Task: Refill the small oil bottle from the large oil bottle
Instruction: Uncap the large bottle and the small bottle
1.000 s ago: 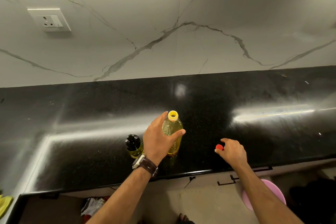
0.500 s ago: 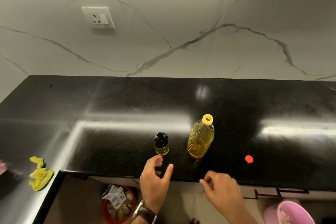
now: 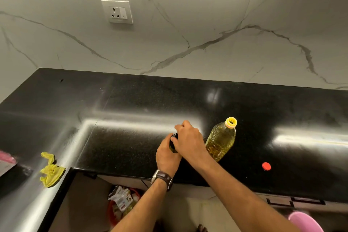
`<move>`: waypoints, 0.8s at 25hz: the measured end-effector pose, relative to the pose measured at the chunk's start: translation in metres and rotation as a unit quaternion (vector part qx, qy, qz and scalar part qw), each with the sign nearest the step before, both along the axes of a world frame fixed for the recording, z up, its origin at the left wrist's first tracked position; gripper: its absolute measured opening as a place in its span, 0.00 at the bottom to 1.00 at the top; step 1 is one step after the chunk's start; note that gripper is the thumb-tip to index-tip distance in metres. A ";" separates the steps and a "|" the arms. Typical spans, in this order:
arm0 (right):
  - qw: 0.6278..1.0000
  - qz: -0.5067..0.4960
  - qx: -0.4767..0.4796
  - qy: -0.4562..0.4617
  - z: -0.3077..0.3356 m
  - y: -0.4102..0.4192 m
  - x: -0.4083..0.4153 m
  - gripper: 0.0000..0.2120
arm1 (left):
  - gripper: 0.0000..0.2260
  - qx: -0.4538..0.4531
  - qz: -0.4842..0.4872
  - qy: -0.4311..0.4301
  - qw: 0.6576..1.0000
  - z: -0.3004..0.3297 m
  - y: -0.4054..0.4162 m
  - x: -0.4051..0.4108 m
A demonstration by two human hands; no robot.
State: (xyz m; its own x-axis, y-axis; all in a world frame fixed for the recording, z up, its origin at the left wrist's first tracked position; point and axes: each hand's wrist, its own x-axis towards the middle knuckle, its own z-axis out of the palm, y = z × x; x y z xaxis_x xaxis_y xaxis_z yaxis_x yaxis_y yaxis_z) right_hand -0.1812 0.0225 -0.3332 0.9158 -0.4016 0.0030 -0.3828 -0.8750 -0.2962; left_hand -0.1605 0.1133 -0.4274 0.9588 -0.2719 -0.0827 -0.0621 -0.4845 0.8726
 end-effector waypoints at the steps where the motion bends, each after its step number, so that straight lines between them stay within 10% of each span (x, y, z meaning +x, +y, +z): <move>1: 1.000 -0.004 0.002 0.013 -0.002 -0.002 0.004 0.12 | 0.20 -0.002 -0.001 -0.003 1.000 0.000 0.000 0.003; 9: 1.000 -0.012 0.004 -0.013 -0.002 -0.002 -0.001 0.10 | 0.08 -0.018 -0.014 -0.003 1.000 0.007 0.004 0.006; 20: 0.979 -0.165 0.069 0.099 -0.048 -0.063 -0.164 0.18 | 0.29 -0.007 -0.007 -0.014 1.000 -0.018 0.002 0.014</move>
State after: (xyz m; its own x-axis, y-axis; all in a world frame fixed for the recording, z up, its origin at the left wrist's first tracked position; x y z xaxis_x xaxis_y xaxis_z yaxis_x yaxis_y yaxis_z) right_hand -0.3452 -0.0400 -0.3808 0.7140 -0.6591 -0.2363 -0.6990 -0.6516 -0.2946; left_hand -0.1464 0.1150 -0.4449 0.9566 -0.2869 -0.0513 -0.0941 -0.4707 0.8773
